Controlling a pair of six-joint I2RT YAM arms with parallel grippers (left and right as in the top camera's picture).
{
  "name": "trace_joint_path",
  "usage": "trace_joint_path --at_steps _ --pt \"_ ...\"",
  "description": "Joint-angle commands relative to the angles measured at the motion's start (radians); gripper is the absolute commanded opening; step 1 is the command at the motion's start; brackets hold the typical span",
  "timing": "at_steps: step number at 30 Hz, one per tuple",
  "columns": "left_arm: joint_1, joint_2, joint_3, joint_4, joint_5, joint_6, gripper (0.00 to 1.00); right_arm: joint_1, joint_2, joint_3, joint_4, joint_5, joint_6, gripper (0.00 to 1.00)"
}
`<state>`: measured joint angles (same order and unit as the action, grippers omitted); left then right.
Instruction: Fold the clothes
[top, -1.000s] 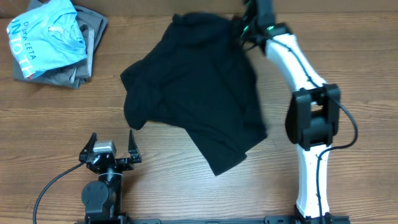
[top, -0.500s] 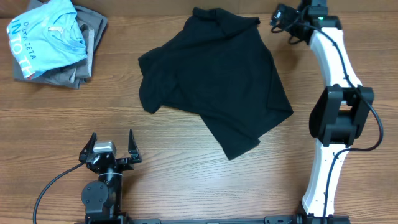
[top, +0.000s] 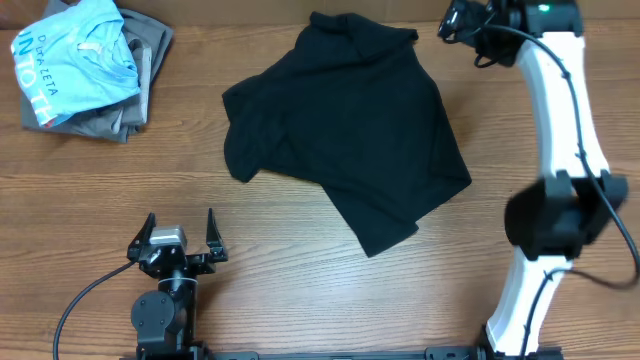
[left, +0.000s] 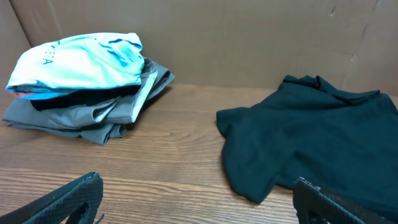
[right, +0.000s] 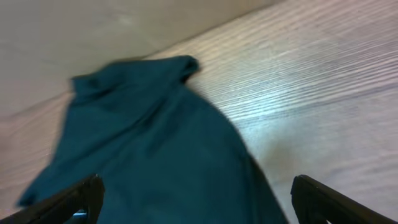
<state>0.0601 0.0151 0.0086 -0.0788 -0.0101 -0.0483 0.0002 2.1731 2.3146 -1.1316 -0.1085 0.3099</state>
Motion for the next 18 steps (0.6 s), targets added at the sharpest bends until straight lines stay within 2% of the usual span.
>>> trace_joint_path --at_steps 1,6,12,18 --pt "0.007 -0.010 -0.004 0.001 0.010 0.016 1.00 0.002 -0.146 0.045 -0.056 -0.012 0.000 1.00" --pt "0.007 -0.010 -0.004 0.001 0.011 0.016 1.00 0.024 -0.208 0.044 -0.202 -0.001 0.006 1.00" --pt "0.007 -0.010 -0.004 0.001 0.011 0.016 1.00 0.070 -0.251 0.043 -0.298 0.013 0.035 1.00" --pt "0.007 -0.010 -0.004 0.002 0.011 0.016 1.00 0.167 -0.283 0.043 -0.463 0.220 0.127 1.00"
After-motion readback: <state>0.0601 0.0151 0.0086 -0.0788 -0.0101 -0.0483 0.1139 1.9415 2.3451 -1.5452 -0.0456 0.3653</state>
